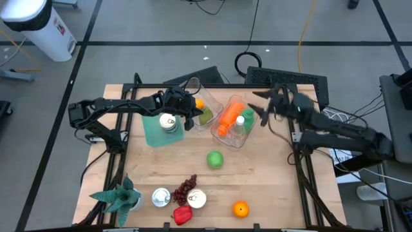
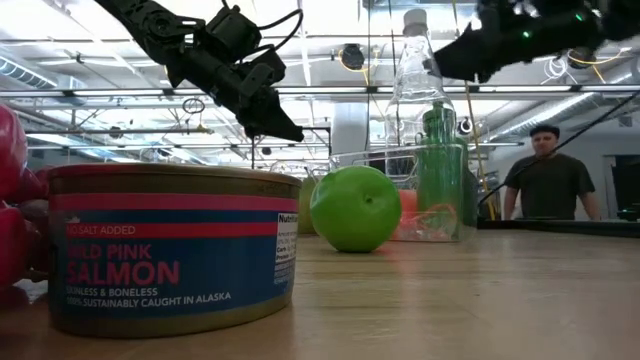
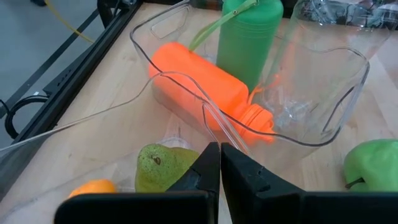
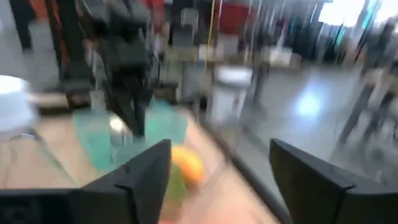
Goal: Pick & Place Food Item
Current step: Adjust the green bottle on the right transparent bin
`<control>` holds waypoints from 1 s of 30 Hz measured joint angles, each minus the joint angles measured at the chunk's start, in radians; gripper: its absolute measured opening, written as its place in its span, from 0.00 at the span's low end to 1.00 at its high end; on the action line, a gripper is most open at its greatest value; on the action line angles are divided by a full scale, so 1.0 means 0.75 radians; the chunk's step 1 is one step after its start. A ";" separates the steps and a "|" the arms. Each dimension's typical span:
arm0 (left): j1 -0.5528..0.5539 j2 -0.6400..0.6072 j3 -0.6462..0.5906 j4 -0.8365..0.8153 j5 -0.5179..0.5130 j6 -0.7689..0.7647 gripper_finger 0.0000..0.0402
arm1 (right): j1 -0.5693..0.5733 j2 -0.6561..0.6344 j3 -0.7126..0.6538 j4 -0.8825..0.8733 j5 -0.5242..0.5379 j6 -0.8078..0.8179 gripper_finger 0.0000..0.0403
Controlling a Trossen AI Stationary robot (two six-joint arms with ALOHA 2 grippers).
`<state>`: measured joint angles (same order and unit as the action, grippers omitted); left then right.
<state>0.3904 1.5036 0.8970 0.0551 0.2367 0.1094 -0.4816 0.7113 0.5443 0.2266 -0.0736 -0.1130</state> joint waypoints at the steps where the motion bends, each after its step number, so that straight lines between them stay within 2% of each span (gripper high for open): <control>1: 0.000 0.000 0.000 0.000 0.000 0.001 0.06 | -0.049 0.026 0.084 -0.136 -0.064 0.002 0.60; 4: 0.000 0.000 0.000 0.000 0.001 0.007 0.06 | -0.185 0.123 0.301 -0.379 -0.216 0.002 0.48; 9: -0.001 0.000 0.000 0.000 0.002 0.017 0.06 | -0.379 0.278 0.503 -0.595 -0.327 -0.004 0.21; 11: -0.001 0.000 0.000 0.000 0.002 0.022 0.06 | -0.469 0.334 0.539 -0.645 -0.459 -0.008 0.10; 13: -0.002 0.000 0.000 -0.001 0.002 0.023 0.06 | -0.568 0.388 0.544 -0.670 -0.646 -0.002 0.03; 17: -0.002 0.000 0.000 -0.015 0.002 0.023 0.06 | -0.773 0.488 0.512 -0.657 -1.019 0.007 0.03; 19: -0.002 0.000 0.000 -0.022 0.002 0.023 0.06 | -0.838 0.505 0.471 -0.647 -1.114 -0.053 0.02; 24: -0.021 0.000 0.016 -0.089 0.001 0.027 0.06 | -0.878 0.474 0.293 -0.557 -1.123 -0.151 0.01; 30: -0.096 0.001 0.203 -0.362 -0.039 0.065 0.06 | -0.877 0.365 0.023 -0.277 -1.022 -0.067 0.00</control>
<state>0.3185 1.5043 1.0494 -0.2164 0.2073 0.1578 -1.1397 0.9854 0.5618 0.0186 -0.8405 -0.1633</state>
